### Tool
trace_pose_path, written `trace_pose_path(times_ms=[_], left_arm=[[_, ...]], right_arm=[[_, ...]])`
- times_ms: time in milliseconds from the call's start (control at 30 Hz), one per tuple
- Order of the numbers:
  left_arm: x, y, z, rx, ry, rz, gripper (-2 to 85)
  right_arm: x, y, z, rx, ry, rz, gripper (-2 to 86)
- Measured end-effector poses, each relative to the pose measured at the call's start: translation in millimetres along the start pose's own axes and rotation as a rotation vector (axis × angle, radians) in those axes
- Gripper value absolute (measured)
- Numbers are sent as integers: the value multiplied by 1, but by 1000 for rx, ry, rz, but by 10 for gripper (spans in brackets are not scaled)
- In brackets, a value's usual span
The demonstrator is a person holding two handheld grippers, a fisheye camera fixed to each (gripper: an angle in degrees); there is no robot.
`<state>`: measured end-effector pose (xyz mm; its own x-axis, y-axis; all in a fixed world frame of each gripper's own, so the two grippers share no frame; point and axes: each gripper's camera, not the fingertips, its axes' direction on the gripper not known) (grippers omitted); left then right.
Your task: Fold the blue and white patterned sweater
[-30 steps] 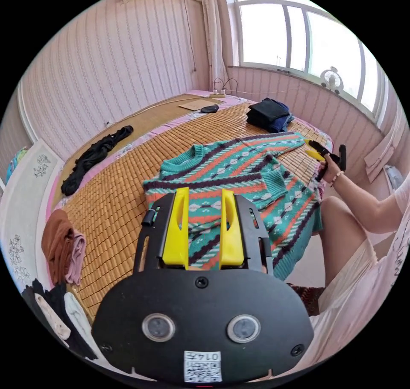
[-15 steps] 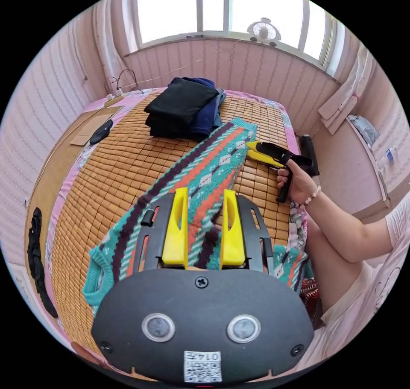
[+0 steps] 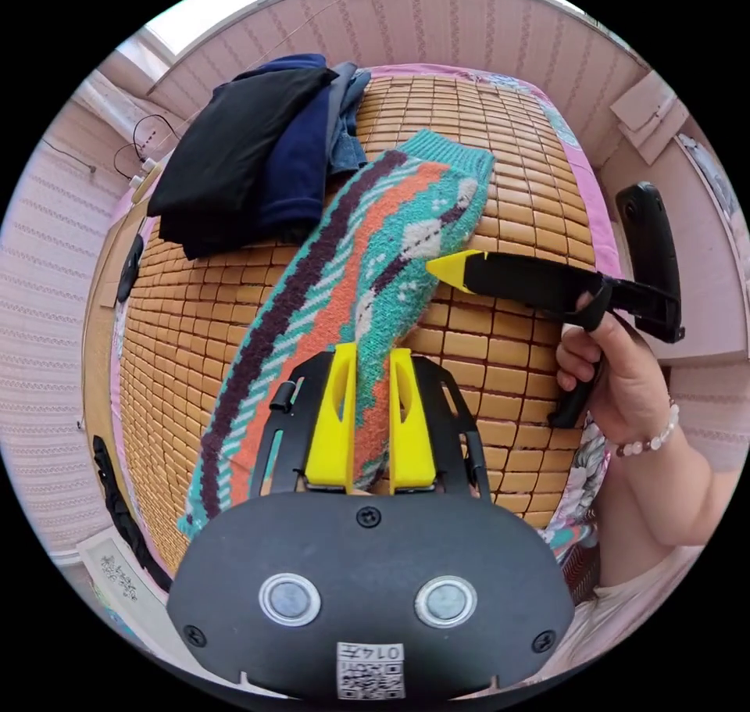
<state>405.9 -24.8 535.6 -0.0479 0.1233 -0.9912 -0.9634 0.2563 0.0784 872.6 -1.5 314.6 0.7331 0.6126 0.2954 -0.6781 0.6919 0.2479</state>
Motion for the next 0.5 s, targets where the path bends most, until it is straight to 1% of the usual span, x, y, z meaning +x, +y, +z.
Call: trace_pose_path(times_ms=[67, 167, 233, 267, 300, 333, 367, 400, 433, 467, 500], left_arm=[[3, 6, -8, 40, -18, 4, 65], [4, 20, -24, 111, -25, -9, 65], [1, 32, -36, 162, -33, -40, 64], [-3, 41, -48, 207, -25, -96, 64], [-9, 55, -63, 264, -2, -176, 64], [-10, 64, -71, 296, 10, -211, 64], [-8, 84, -86, 362, 22, -276, 64], [-1, 110, -97, 425, 12, -337, 65], [5, 124, -102, 452, -6, -367, 65], [16, 155, -109, 492, -59, -451, 69], [24, 191, -112, 512, -106, -566, 74]], right_arm=[[-1, 0, -4, -10, 2, -9, 66], [-4, 0, -9, -47, -47, -29, 46], [-9, 2, -14, -25, -157, -63, 35], [-18, 5, -19, 10, -238, -114, 29], [-35, 8, -25, 44, -306, -204, 24], [-46, 11, -27, 59, -333, -251, 23], [-71, 19, -29, 83, -392, -365, 20], [-101, 29, -26, 59, -456, -491, 17], [-117, 36, -22, 26, -493, -557, 16], [-149, 53, -11, -80, -565, -694, 13], [-177, 76, 6, -226, -632, -829, 10]])
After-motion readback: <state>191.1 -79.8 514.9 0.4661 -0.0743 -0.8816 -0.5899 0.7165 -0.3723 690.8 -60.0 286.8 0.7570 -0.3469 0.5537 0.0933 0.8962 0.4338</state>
